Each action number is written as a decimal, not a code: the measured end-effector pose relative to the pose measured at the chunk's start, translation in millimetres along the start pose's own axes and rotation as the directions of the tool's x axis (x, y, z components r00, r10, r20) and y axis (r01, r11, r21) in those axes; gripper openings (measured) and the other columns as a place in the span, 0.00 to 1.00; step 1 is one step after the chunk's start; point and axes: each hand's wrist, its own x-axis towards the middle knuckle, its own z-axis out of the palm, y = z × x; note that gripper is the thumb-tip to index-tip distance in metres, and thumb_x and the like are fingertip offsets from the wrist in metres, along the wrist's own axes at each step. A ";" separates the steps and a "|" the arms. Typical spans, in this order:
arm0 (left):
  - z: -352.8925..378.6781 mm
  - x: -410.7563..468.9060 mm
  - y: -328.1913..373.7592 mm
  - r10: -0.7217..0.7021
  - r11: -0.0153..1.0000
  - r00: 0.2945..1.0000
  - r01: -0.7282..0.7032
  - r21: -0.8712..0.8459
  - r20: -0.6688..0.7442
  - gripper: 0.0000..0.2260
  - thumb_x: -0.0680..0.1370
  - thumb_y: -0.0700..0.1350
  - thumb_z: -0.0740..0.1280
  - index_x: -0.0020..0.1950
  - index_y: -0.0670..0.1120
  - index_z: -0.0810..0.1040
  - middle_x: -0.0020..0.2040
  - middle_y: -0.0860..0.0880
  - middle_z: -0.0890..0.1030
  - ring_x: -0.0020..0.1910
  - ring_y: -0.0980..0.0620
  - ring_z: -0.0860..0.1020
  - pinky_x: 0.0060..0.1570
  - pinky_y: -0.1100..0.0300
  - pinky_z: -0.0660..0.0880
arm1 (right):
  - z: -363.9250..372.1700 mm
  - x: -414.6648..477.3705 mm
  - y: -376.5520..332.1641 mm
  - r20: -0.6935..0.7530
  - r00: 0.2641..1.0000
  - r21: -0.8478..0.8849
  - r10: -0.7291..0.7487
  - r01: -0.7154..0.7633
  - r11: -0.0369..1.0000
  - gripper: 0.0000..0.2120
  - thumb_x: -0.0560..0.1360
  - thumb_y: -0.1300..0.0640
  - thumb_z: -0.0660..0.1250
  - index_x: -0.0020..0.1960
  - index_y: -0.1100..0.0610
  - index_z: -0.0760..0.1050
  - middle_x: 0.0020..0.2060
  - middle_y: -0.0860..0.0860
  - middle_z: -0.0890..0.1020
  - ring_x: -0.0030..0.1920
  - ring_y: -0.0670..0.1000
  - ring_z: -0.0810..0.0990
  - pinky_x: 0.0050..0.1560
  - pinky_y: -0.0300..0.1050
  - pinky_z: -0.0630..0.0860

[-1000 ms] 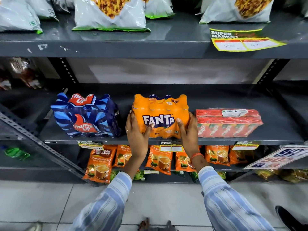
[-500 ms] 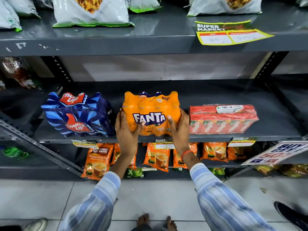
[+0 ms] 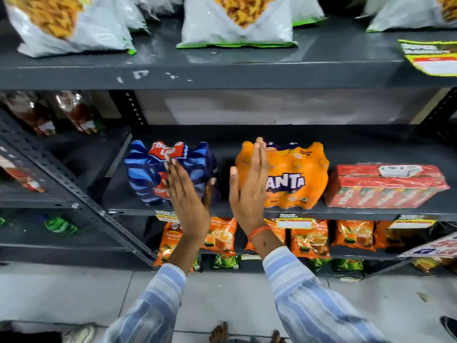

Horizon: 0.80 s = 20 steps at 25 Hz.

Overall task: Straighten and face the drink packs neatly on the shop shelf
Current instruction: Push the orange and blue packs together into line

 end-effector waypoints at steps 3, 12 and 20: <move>-32.6 28.3 -55.0 -0.139 0.990 0.989 0.138 -0.012 -0.042 0.46 0.71 0.65 0.62 0.75 0.37 0.46 0.77 0.36 0.49 0.77 0.42 0.48 0.75 0.51 0.44 | 50.4 -26.5 -13.9 0.205 0.979 0.035 -0.001 -0.006 0.999 0.29 0.79 0.50 0.56 0.76 0.61 0.51 0.76 0.57 0.57 0.77 0.48 0.51 0.76 0.39 0.51; -48.4 61.8 -131.1 -0.396 0.836 0.881 0.462 -0.297 0.258 0.52 0.59 0.68 0.72 0.74 0.47 0.53 0.72 0.44 0.66 0.69 0.46 0.69 0.67 0.43 0.69 | 91.9 -48.3 8.0 0.252 0.877 0.268 0.409 -0.469 0.841 0.30 0.77 0.52 0.65 0.75 0.53 0.57 0.69 0.50 0.71 0.64 0.41 0.72 0.57 0.26 0.71; -48.7 64.7 -130.5 -0.383 0.833 0.897 0.439 -0.337 0.222 0.45 0.62 0.59 0.76 0.71 0.46 0.58 0.68 0.44 0.70 0.66 0.47 0.73 0.62 0.45 0.75 | 97.8 -45.8 9.8 0.251 0.871 0.260 0.424 -0.482 0.837 0.30 0.76 0.50 0.65 0.74 0.52 0.56 0.66 0.47 0.72 0.62 0.41 0.74 0.55 0.32 0.76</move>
